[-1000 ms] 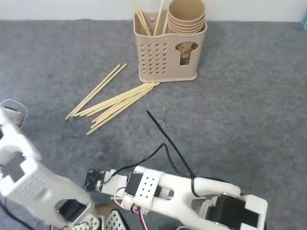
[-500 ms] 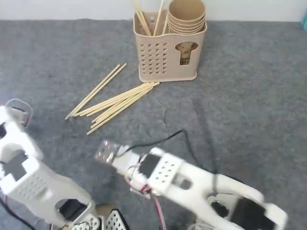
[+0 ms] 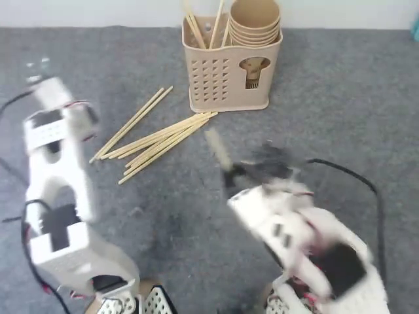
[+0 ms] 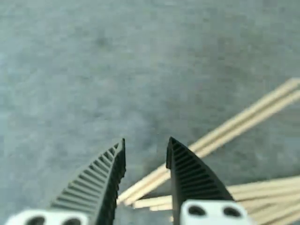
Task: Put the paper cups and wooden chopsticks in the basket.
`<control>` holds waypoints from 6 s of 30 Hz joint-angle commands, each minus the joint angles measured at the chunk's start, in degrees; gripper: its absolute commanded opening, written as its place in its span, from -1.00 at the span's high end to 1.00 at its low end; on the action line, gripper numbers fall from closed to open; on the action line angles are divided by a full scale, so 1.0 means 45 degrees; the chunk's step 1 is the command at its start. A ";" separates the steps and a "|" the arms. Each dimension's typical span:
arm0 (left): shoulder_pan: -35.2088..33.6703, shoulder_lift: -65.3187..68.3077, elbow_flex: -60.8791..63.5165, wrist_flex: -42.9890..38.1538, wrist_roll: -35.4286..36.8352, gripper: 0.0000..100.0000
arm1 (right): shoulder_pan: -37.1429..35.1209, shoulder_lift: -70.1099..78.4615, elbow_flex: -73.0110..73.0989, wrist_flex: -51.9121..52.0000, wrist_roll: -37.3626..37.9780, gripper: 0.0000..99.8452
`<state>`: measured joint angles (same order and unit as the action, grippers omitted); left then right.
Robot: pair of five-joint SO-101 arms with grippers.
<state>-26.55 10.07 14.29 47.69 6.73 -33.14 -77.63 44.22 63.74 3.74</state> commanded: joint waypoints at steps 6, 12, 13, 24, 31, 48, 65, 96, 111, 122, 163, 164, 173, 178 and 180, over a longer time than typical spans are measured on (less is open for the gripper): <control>0.3399 -0.0508 -0.2315 -0.0899 -0.3282 0.72 | 0.2569 -0.2471 -0.0703 -0.1084 -0.1016 0.98; 0.3556 0.2618 -0.5324 0.0234 -0.5040 0.72 | 0.2569 -0.3702 -0.0684 -0.0010 -0.1074 0.98; 0.3556 0.3223 -0.6027 0.0606 -0.5118 0.72 | 0.2569 -0.3917 -0.0664 0.0088 -0.1074 0.98; 0.4181 0.9260 -1.2845 0.2755 -0.6095 0.73 | 0.2569 -0.5089 -0.0645 0.1104 -0.1094 0.98; 0.4083 1.2288 -1.6967 0.3477 -0.6095 0.73 | 0.2569 -0.5597 -0.0625 0.1768 -0.1094 0.98; 0.3829 1.7739 -2.2261 0.4943 -0.9084 0.98 | 0.2569 -0.5636 -0.0156 0.1651 -0.1016 0.98; 0.3595 1.4926 -2.4527 0.9709 -0.9045 0.98 | 0.2589 -0.5597 -0.0020 -0.2979 -0.1133 0.98; 0.1524 0.9201 -2.4606 1.1409 -0.0430 0.98 | 0.2589 0.3448 0.0274 -1.6869 -0.3243 0.98; 0.1074 0.4571 -2.4606 1.1448 -0.1133 0.98 | 0.2589 1.1341 -0.6017 -1.6987 -0.3399 0.98; -0.0488 0.0234 -2.3551 1.1858 -0.1758 0.98 | 0.2862 1.6107 -1.0569 -1.6869 -0.2657 0.98; 0.0703 -1.6156 0.6300 -0.5744 0.0078 0.98 | 0.2647 1.4447 -1.2151 -0.3585 -0.4063 0.49; 0.0723 -1.5941 0.6300 -0.6154 0.0098 0.98 | 0.2667 1.4252 -1.2151 -0.2999 -0.4200 0.49; 0.2969 -1.4222 0.7023 -1.1331 0.0078 0.98 | 0.3292 1.3626 -1.2132 0.2295 -0.4571 0.59; 0.4357 -1.3851 0.7531 -1.3656 -0.0020 0.98 | 0.3976 1.3490 -1.1194 0.3468 -0.4571 1.00; 0.4904 -1.3636 0.7492 -1.4144 -0.0020 0.98 | 0.4249 1.3372 -1.0100 0.3429 -0.4571 0.93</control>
<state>-9.23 -52.44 48.75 -9.71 6.46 -16.09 -13.36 -4.92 78.51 -16.22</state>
